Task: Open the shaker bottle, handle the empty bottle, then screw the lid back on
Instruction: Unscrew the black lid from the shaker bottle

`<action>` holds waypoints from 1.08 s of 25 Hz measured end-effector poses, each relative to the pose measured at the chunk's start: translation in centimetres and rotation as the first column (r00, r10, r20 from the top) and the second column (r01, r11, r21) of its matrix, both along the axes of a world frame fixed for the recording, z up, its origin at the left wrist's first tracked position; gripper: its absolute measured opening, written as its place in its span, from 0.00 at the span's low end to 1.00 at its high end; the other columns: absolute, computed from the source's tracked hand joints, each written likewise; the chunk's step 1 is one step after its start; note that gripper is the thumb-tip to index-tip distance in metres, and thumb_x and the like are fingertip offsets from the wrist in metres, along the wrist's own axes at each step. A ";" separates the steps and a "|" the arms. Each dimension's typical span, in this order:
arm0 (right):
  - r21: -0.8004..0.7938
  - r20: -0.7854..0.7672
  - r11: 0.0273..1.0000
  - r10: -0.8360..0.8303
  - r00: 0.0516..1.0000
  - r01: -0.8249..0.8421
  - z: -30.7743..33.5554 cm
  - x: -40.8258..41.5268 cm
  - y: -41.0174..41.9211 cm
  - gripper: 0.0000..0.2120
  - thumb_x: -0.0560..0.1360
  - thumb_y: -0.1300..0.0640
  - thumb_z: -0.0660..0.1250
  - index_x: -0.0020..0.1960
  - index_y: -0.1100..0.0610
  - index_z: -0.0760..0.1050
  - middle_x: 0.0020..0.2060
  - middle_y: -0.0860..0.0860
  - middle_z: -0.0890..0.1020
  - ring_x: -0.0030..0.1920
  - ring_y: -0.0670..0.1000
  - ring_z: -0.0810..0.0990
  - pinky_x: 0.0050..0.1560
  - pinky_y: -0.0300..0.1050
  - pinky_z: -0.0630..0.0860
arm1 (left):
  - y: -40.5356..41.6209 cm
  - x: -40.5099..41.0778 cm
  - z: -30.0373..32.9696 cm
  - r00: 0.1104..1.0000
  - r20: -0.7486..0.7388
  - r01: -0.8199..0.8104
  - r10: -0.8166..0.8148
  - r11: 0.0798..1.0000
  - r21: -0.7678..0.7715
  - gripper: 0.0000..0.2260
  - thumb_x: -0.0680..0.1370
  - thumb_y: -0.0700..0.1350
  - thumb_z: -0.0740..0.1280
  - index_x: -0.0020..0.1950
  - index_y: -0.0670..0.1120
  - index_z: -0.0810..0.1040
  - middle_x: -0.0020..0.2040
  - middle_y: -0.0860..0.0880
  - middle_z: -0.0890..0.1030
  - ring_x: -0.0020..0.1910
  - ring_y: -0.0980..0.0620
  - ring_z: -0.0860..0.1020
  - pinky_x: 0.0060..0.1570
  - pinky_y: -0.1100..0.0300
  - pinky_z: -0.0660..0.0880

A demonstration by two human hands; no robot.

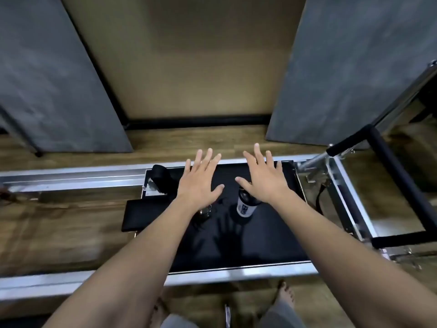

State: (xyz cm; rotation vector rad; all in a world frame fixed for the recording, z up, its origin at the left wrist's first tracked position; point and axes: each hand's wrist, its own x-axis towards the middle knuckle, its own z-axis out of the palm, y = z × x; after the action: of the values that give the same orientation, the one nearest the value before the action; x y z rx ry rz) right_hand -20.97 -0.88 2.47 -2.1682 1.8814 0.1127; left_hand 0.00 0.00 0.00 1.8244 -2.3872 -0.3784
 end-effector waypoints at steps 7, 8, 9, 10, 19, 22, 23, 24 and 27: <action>0.062 0.023 0.996 -0.063 0.998 0.061 -7.3 -3.6 -1.1 0.39 0.81 0.36 0.61 0.84 0.51 0.50 0.84 0.54 0.43 0.82 0.66 0.48 0.77 0.70 0.53 | -0.3 -5.3 -8.8 0.967 -0.249 0.004 0.059 0.969 0.247 0.43 0.80 0.52 0.70 0.85 0.54 0.44 0.86 0.56 0.42 0.85 0.52 0.40 0.79 0.49 0.59; 0.061 0.023 0.997 -0.059 0.998 0.057 -8.6 -4.0 -1.5 0.39 0.81 0.37 0.61 0.84 0.51 0.50 0.84 0.54 0.43 0.82 0.66 0.49 0.77 0.70 0.53 | -0.4 -6.0 -10.5 0.951 -0.295 -0.002 0.088 0.960 0.280 0.44 0.80 0.51 0.70 0.85 0.55 0.43 0.86 0.57 0.42 0.85 0.53 0.41 0.76 0.51 0.61; 0.064 0.023 0.996 -0.061 0.998 0.059 -10.2 -4.4 -1.8 0.39 0.81 0.37 0.61 0.83 0.51 0.51 0.84 0.54 0.44 0.82 0.66 0.49 0.77 0.70 0.54 | -0.3 -6.7 -12.3 0.930 -0.339 -0.025 0.141 0.946 0.324 0.45 0.79 0.50 0.71 0.85 0.55 0.42 0.86 0.57 0.42 0.85 0.53 0.42 0.74 0.53 0.62; 0.072 0.027 0.996 -0.062 0.998 0.060 -11.7 -4.7 -2.0 0.39 0.80 0.37 0.62 0.83 0.51 0.51 0.84 0.55 0.45 0.81 0.67 0.50 0.77 0.70 0.54 | -0.1 -7.4 -14.2 0.899 -0.386 -0.053 0.204 0.929 0.367 0.47 0.78 0.50 0.73 0.85 0.54 0.41 0.86 0.56 0.42 0.85 0.54 0.43 0.74 0.54 0.61; -0.006 0.058 0.998 -0.066 0.996 0.066 -22.8 -5.0 -3.6 0.50 0.73 0.28 0.65 0.83 0.54 0.52 0.84 0.54 0.54 0.79 0.65 0.57 0.76 0.67 0.59 | -1.6 -12.0 -28.7 0.643 -0.629 -0.099 0.437 0.862 0.497 0.56 0.73 0.42 0.80 0.85 0.50 0.41 0.82 0.53 0.59 0.72 0.61 0.62 0.50 0.85 0.63; -0.093 0.050 0.993 -0.067 0.997 0.071 -24.7 -4.8 -3.3 0.53 0.69 0.25 0.66 0.83 0.53 0.52 0.80 0.53 0.63 0.73 0.63 0.66 0.67 0.62 0.70 | -2.7 -14.2 -31.7 0.648 -0.662 -0.148 0.376 0.915 0.375 0.37 0.76 0.42 0.77 0.80 0.54 0.64 0.67 0.56 0.81 0.61 0.61 0.80 0.50 0.73 0.78; -0.125 0.042 0.989 -0.069 0.997 0.074 -25.0 -4.7 -3.2 0.54 0.68 0.25 0.67 0.82 0.54 0.53 0.78 0.52 0.65 0.70 0.62 0.68 0.61 0.60 0.73 | -2.8 -15.0 -32.1 0.619 -0.683 -0.176 0.388 0.916 0.360 0.28 0.76 0.46 0.75 0.75 0.54 0.71 0.59 0.56 0.86 0.54 0.58 0.85 0.47 0.65 0.82; -0.150 0.039 0.986 -0.073 0.997 0.078 -25.4 -4.7 -3.2 0.54 0.68 0.25 0.68 0.82 0.54 0.53 0.75 0.52 0.67 0.68 0.61 0.69 0.55 0.57 0.74 | -2.9 -15.4 -32.5 0.542 -0.699 -0.202 0.467 0.880 0.431 0.27 0.74 0.50 0.76 0.72 0.54 0.75 0.55 0.54 0.87 0.52 0.56 0.86 0.46 0.60 0.83; -0.207 0.058 0.974 -0.081 0.995 0.092 -25.8 -4.5 -3.4 0.51 0.67 0.27 0.71 0.79 0.54 0.58 0.70 0.50 0.71 0.66 0.58 0.68 0.44 0.51 0.71 | -3.3 -15.6 -33.2 0.384 -0.794 -0.238 0.472 0.881 0.409 0.35 0.70 0.39 0.79 0.72 0.60 0.70 0.66 0.53 0.81 0.63 0.55 0.80 0.61 0.62 0.78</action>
State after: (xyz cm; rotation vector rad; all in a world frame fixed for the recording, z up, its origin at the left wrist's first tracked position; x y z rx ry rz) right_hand -25.47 -4.27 -23.37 -2.1930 2.0376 -0.1618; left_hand -15.59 -3.35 -33.15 1.5315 -1.1992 -1.2312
